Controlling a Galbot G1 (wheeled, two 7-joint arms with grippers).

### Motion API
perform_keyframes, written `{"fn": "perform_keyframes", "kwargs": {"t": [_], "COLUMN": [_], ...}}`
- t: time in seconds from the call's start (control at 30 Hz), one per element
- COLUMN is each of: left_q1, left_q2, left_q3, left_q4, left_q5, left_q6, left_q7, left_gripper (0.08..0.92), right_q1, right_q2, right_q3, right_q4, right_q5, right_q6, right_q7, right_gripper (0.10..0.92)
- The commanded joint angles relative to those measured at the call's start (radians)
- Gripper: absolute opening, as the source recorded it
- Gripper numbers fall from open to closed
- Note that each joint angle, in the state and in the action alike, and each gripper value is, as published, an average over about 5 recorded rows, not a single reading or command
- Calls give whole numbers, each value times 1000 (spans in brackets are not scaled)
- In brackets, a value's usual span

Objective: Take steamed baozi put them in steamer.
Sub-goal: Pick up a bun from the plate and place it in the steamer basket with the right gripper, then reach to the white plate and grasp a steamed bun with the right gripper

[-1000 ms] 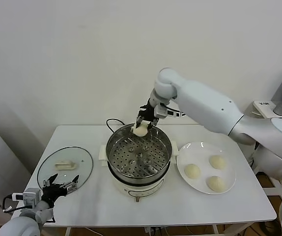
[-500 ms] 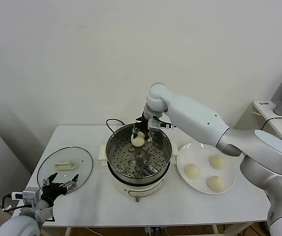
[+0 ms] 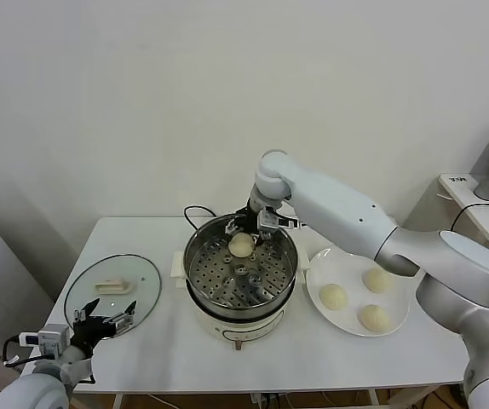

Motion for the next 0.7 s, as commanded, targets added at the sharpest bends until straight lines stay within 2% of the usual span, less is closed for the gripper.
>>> {"fn": "perform_keyframes", "kwargs": {"t": [0.03,0.2,0.3,0.5,0.7], "left_q1": [1,-1,-1,-5,-6], "left_q2": [-2,-4,-4,-3,-1], "left_q3": [0,3,3,1,-1], "left_q4": [-1,-3,-4,-6,-6], "left_q5": [0,0,-1,-9,-13], "left_q6": [1,3,3,3,2], "left_q7": [-1,-3,-2,-2,-2], "left_gripper": [823,823,823,823,823], "right_q1": [164,329,413,446,362], "right_q2": [-82,-233,-314,-453,-550], "right_q3": [-119,-316,-433,-534,-547], "right_q4": [24,36,52,89,138], "right_q5": [272,591,722,838,835], "right_q6": [-133,-440,-571,-725,-757], "right_q7": [-21,-86,-114,-105,-81], "right_gripper": [820,823,823,823,823]}}
